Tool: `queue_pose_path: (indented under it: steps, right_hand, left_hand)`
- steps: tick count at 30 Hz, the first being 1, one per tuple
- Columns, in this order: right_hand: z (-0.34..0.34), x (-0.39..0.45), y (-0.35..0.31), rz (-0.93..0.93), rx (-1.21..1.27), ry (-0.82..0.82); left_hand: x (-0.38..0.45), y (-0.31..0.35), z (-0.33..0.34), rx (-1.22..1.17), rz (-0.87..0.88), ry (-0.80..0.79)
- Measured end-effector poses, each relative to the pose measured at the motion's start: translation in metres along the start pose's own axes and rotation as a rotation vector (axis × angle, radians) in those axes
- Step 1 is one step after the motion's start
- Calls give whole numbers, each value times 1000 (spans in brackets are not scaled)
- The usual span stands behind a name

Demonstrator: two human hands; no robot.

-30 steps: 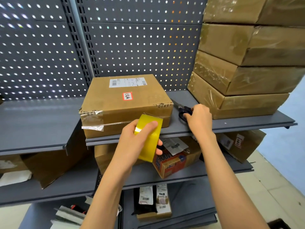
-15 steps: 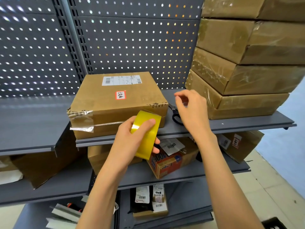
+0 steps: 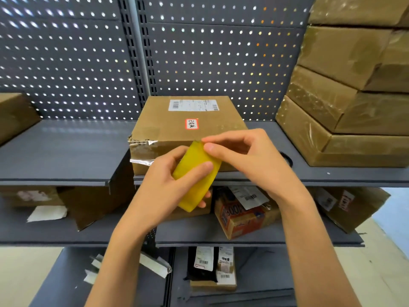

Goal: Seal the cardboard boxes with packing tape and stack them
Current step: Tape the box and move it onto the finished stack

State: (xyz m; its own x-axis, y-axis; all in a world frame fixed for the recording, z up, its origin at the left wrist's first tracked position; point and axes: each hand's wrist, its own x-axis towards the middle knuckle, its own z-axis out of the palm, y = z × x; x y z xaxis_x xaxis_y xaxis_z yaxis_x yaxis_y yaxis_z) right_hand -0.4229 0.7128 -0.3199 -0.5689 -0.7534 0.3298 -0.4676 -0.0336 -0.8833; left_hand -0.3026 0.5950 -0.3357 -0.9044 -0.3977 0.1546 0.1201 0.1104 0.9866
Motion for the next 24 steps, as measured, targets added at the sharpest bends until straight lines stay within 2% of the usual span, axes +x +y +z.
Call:
queue_pose_path:
  steps: [10, 17, 21, 24]
  right_hand:
    - [75, 31, -21, -26, 175, 117]
    - [144, 59, -46, -64, 165, 400]
    - [177, 69, -50, -121, 66, 617]
    - [194, 77, -47, -146, -28, 799]
  left_hand:
    - [-14, 8, -74, 53, 48, -32]
    - [-11, 19, -161, 105, 202, -96]
    - [-2, 23, -185, 90, 165, -108]
    - [11, 34, -193, 193, 129, -124]
